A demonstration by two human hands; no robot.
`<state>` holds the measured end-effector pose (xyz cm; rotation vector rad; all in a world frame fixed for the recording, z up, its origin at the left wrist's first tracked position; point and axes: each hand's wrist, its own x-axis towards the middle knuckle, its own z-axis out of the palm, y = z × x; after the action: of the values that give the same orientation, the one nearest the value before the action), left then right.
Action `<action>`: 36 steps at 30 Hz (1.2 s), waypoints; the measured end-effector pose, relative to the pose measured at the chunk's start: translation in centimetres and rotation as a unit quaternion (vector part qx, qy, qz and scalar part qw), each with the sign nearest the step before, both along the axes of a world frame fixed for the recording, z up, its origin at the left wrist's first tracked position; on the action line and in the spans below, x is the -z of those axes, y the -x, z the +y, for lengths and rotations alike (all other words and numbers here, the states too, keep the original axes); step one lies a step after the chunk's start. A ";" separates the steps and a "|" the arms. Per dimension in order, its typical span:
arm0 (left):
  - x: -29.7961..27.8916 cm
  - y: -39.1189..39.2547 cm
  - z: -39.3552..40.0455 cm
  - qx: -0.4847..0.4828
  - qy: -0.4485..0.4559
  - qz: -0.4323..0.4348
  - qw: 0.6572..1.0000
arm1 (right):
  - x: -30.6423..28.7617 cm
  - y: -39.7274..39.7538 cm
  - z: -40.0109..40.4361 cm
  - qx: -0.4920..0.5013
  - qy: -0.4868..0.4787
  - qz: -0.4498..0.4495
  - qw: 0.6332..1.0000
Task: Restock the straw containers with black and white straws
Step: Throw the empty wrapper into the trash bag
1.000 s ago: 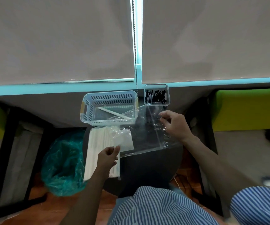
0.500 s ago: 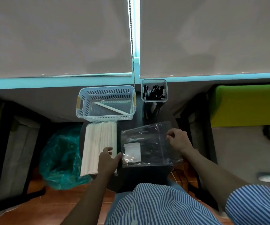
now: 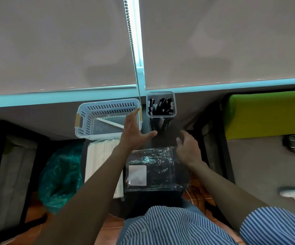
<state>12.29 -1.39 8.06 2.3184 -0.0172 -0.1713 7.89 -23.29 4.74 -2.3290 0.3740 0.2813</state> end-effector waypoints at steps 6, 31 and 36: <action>-0.8 -4.4 -1.6 0.061 0.021 0.029 0.997 | -4.7 -4.6 2.1 0.146 -0.176 -0.086 0.970; -3.2 -4.6 -3.6 0.023 0.125 -0.067 0.990 | -15.9 -10.0 0.5 -0.112 0.103 -0.108 0.982; -4.1 -4.2 -3.9 0.037 0.139 -0.086 0.986 | -18.0 -10.5 0.7 -0.240 0.048 -0.145 0.959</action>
<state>16.53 -5.33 12.17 2.0472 -0.2024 -0.0037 18.41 -22.61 22.75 -2.4857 -0.3373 0.1475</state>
